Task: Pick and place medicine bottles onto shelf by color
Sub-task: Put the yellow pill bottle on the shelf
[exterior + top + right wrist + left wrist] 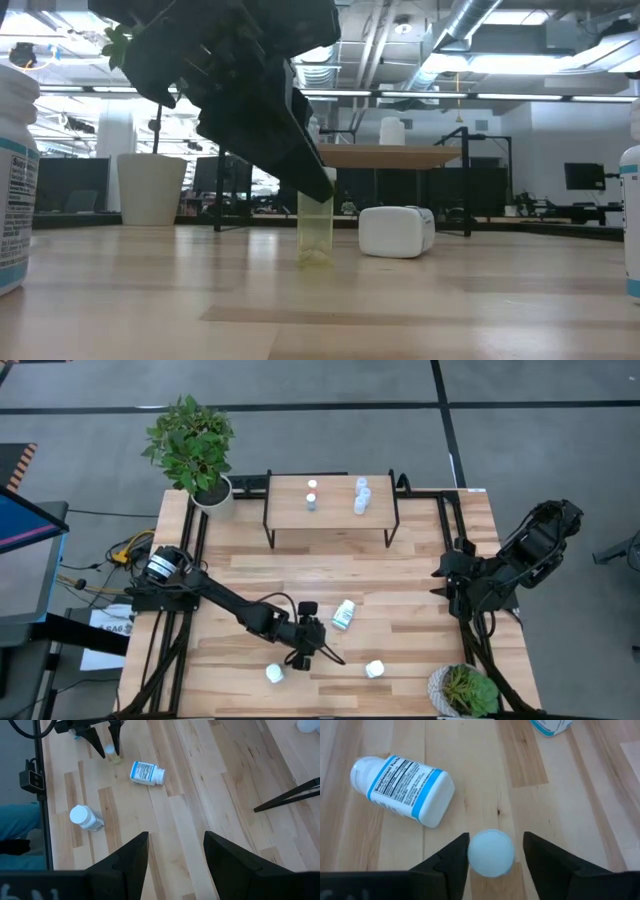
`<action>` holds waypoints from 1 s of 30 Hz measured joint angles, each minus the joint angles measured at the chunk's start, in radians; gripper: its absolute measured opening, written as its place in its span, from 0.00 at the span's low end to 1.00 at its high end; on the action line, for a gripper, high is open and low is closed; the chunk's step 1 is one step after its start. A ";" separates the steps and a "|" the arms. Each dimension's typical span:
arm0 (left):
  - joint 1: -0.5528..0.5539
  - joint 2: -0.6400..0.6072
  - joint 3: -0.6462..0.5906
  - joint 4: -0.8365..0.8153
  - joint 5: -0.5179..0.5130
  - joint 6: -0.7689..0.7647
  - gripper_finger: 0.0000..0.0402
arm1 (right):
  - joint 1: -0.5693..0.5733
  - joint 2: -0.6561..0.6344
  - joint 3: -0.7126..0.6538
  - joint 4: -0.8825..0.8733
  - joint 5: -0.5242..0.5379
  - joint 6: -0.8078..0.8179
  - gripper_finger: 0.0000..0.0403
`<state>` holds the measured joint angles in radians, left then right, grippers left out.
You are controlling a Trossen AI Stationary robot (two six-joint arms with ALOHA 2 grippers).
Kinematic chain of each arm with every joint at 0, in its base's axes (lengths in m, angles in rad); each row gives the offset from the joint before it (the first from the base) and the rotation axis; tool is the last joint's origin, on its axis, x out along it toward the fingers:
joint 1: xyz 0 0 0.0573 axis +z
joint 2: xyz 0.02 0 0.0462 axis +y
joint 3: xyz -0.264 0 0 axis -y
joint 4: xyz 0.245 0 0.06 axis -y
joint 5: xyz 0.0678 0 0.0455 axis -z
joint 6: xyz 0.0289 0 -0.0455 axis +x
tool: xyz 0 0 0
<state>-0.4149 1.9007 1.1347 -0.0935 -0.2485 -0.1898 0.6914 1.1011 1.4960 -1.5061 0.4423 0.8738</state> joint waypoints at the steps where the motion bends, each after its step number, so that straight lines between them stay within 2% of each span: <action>1: 0.000 0.000 0.000 0.000 0.000 -0.001 0.39 | 0.000 0.000 0.000 0.000 0.000 0.000 0.53; 8: 0.007 0.000 0.002 0.037 0.004 -0.034 0.21 | 0.000 0.000 0.000 0.000 0.000 0.000 0.53; 11: 0.030 -0.010 0.043 -0.016 0.008 -0.056 0.19 | 0.000 0.000 0.000 0.000 0.000 0.000 0.53; 14: 0.071 -0.026 0.138 -0.164 0.008 -0.054 0.19 | 0.000 0.000 0.000 0.000 0.000 -0.002 0.53; 20: 0.204 -0.026 0.422 -0.562 0.006 -0.015 0.21 | 0.000 0.000 0.000 -0.005 0.000 -0.002 0.53; 26: 0.376 -0.026 0.644 -0.775 0.001 0.060 0.19 | 0.000 0.000 0.000 -0.008 0.000 -0.007 0.53; 30: 0.491 -0.027 0.727 -0.894 0.002 0.073 0.20 | 0.000 0.000 0.000 -0.009 0.000 -0.008 0.53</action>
<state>0.0765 1.8738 1.8612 -0.9874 -0.2465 -0.1171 0.6914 1.1015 1.4960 -1.5146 0.4423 0.8661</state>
